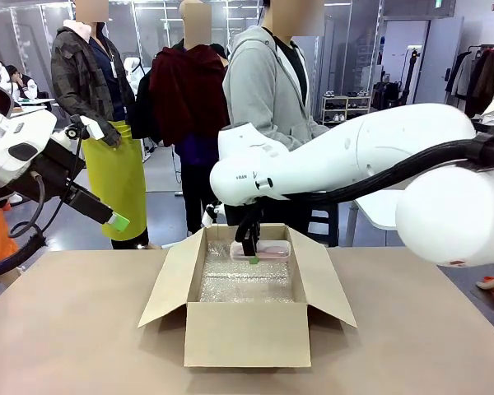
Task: Pack the glasses set securely to prepare it for shipping.
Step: Place the Glasses case inside the Package Box.
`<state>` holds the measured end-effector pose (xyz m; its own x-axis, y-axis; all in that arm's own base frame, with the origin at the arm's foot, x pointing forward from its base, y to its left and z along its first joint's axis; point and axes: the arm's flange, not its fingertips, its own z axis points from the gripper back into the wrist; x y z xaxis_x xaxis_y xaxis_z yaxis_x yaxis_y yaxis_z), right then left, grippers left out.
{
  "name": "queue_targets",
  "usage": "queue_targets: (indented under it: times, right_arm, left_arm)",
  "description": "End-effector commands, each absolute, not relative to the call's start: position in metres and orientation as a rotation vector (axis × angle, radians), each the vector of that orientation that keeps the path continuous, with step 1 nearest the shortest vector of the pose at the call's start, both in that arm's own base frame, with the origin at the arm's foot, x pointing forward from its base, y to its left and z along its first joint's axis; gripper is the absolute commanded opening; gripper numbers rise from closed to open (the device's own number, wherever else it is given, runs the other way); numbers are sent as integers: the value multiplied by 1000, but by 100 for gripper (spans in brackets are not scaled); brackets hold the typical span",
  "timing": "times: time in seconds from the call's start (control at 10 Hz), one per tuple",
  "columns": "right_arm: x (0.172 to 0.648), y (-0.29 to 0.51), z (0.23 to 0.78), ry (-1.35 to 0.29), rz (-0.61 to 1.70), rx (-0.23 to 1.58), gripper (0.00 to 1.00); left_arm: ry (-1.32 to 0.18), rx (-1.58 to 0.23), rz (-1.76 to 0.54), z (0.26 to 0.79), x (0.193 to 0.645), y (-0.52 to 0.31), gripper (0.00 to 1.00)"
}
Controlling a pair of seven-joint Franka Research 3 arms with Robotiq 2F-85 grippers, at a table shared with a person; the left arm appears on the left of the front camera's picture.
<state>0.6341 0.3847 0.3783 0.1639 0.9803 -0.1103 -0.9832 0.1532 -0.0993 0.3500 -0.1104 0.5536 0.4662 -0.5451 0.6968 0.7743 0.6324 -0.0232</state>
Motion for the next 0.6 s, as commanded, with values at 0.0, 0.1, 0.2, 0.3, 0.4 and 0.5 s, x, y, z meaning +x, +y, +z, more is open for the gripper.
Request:
queue_targets:
  times: [0.0,0.1,0.2,0.3,0.4,0.5]
  right_arm:
    - [652,384,376,-26,1474,-105,63]
    - [656,381,370,-45,1485,-84,63]
    - [659,380,366,-55,1495,-52,63]
    - [661,381,357,-57,1507,-41,63]
    - [663,384,346,-48,1506,-33,63]
    - [663,388,336,-33,1509,-44,63]
  left_arm:
    - [-721,-379,-828,555,350,-110,100]
    - [-721,-379,-828,555,350,-110,100]
    - [-721,-379,-828,555,350,-110,100]
    - [-721,-379,-828,555,350,-110,100]
    - [-721,-379,-828,555,350,-110,100]
    - [-721,-379,-828,555,350,-110,100]
